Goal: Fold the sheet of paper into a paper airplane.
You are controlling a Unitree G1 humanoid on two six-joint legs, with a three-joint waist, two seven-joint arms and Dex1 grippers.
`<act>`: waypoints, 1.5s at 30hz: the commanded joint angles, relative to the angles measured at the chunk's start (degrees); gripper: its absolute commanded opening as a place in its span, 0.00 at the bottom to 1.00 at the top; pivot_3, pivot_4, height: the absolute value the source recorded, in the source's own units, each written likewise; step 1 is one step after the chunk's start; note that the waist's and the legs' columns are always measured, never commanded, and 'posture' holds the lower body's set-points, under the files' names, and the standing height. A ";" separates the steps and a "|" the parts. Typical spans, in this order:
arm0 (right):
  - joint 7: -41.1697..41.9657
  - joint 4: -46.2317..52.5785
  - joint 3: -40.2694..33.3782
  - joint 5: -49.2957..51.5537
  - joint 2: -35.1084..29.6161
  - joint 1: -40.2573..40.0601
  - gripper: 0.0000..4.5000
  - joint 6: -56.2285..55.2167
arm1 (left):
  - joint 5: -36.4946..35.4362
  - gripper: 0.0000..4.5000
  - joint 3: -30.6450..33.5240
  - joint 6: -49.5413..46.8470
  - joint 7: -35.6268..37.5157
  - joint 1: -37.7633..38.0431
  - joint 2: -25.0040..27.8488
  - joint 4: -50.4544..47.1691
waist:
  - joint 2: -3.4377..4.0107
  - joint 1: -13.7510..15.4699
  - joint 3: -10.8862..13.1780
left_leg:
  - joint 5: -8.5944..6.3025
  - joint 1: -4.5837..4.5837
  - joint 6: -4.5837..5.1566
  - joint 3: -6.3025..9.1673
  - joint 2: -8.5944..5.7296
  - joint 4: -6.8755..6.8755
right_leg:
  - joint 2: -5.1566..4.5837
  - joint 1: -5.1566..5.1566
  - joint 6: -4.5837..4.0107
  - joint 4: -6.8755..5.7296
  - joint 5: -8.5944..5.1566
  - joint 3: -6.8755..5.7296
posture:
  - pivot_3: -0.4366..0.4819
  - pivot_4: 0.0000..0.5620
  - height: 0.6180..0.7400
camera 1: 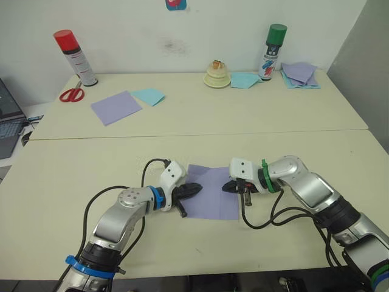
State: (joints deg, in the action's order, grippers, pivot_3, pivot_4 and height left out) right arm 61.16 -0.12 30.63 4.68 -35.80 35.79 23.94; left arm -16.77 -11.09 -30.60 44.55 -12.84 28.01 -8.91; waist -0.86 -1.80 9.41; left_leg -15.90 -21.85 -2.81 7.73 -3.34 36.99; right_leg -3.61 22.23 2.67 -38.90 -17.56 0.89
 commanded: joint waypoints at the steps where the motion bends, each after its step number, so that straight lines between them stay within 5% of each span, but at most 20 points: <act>1: -1.00 -1.40 -0.56 -2.27 0.78 -2.23 0.01 -3.34 | 1.35 0.00 -0.08 1.34 0.15 1.57 0.59 2.25 | -0.02 -0.01 -0.03 | 0.00 0.04 0.00 0.00 0.01 0.00 | 0.00 -0.04 0.00 0.00 0.00 0.00 | 0.48 0.27 1.00; 10: -2.18 -3.21 -3.57 -4.60 0.84 -6.08 0.01 -10.77 | 1.51 0.00 -0.40 3.01 -0.09 2.82 0.15 3.73 | -0.04 0.14 -0.10 | -0.13 0.79 0.22 -0.01 0.00 -0.05 | 0.01 -0.82 0.01 0.03 -0.01 0.00 | 0.48 0.27 1.00; 19: -10.05 2.88 -11.70 1.82 10.03 -11.85 0.01 -4.53 | 2.30 0.00 -1.67 2.70 -1.57 -0.19 -3.00 5.28 | -0.03 0.19 -0.10 | -0.14 0.91 0.24 0.01 -0.01 -0.05 | 0.02 -0.90 0.01 -0.02 -0.01 0.04 | 0.48 0.27 1.00; 30: -25.50 -8.61 -16.54 -5.29 12.83 -14.34 0.01 -11.40 | 3.26 0.00 2.24 1.70 -8.78 -3.31 -7.25 11.66 | -0.03 0.25 -0.12 | -0.13 0.97 0.23 -0.03 -0.04 -0.03 | 0.14 -0.94 0.09 -0.05 0.05 0.05 | 0.48 0.27 1.00; 45: -18.54 -0.52 -21.86 5.64 15.97 -13.96 0.01 -22.61 | 2.91 0.00 2.60 5.14 -7.83 -4.87 -9.61 13.14 | -0.03 0.14 -0.12 | -0.01 1.01 0.11 0.00 0.09 -0.04 | 0.38 -0.94 0.01 -0.05 0.19 0.08 | 0.48 0.27 1.00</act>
State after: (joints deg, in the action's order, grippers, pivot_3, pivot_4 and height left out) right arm 40.59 -4.68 9.55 7.99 -19.98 21.16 2.71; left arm -15.28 -8.29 -24.92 37.09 -18.06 17.64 4.13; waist -0.89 -1.66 9.29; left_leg -15.90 -20.84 -2.71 7.74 -3.24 36.94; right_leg -3.23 21.29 2.68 -38.95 -17.36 0.97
